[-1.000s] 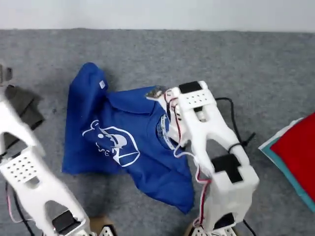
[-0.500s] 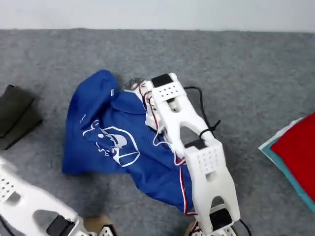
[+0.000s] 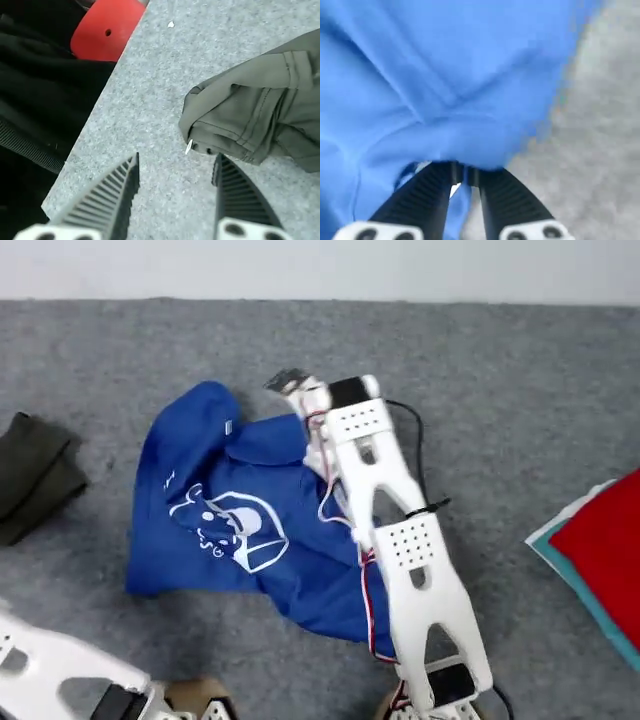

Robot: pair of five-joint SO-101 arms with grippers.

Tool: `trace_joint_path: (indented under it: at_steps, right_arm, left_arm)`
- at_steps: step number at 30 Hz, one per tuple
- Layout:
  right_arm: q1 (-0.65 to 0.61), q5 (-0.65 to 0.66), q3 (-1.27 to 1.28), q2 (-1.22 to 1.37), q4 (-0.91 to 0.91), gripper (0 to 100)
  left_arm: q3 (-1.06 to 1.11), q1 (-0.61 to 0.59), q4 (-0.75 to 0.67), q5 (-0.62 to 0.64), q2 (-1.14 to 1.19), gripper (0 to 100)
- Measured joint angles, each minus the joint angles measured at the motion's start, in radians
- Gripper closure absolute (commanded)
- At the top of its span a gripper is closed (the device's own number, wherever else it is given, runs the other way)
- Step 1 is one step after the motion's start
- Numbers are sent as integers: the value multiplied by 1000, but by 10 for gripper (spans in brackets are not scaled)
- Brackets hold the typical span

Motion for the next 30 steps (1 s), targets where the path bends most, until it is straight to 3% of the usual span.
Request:
trace_joint_path:
  at_steps: [12, 17, 19, 25, 30]
  right_arm:
    - [428, -3, -15, -2, 0, 969]
    - [390, 0, -9, -31, 0, 739]
    - [361, -12, -8, -68, 0, 695]
    - [258, -21, 75, -253, 0, 692]
    - [98, -15, 370, -494, 0, 692]
  left_arm:
    - [161, 3, 0, 0, 0, 775]
    - [239, 41, 0, -6, 0, 775]
    - [261, 71, 0, -6, -21, 775]
    - [430, 222, 0, -6, -209, 775]
    - [744, 387, 0, -29, -411, 776]
